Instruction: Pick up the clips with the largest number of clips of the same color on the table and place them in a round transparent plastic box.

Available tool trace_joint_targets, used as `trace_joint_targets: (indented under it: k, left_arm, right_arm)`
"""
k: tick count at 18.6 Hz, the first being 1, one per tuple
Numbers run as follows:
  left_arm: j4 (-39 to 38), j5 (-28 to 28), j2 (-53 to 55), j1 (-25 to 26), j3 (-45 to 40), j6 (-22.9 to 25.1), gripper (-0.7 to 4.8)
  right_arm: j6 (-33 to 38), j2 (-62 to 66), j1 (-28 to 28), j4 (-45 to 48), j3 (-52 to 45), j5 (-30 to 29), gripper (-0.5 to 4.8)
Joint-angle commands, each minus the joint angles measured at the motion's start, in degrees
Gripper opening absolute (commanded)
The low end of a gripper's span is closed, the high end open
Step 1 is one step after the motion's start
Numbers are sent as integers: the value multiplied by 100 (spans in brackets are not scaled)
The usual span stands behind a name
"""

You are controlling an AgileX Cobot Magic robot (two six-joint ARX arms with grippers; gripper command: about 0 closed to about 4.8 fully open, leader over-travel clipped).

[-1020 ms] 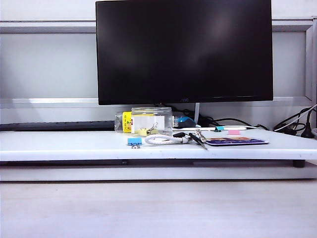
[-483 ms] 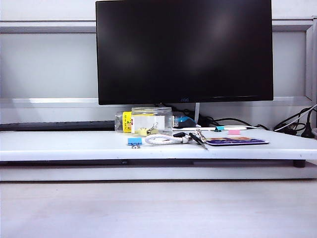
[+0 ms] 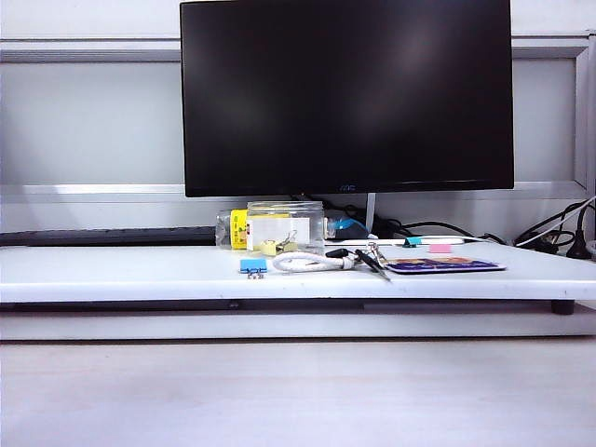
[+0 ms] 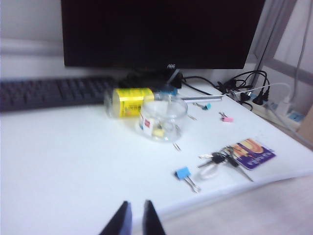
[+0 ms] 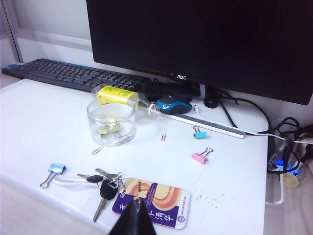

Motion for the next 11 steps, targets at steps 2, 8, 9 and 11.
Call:
trace_joint_targets:
  k: [2, 8, 9, 11]
  left_arm:
    - [756, 68, -22, -4, -264, 496, 48]
    - [1241, 667, -22, -4, -737, 846, 48]
    - [1294, 704, -22, -4, -820, 872, 48]
    - [1370, 695, -22, -4, -973, 879, 48]
  right_arm:
    - [9, -7, 13, 896, -376, -61, -4]
    - [330, 4, 13, 1718, -1362, -240, -4]
    - [339, 4, 13, 1749, -1486, -243, -4]
    - [442, 7, 13, 1808, -1705, -173, -4]
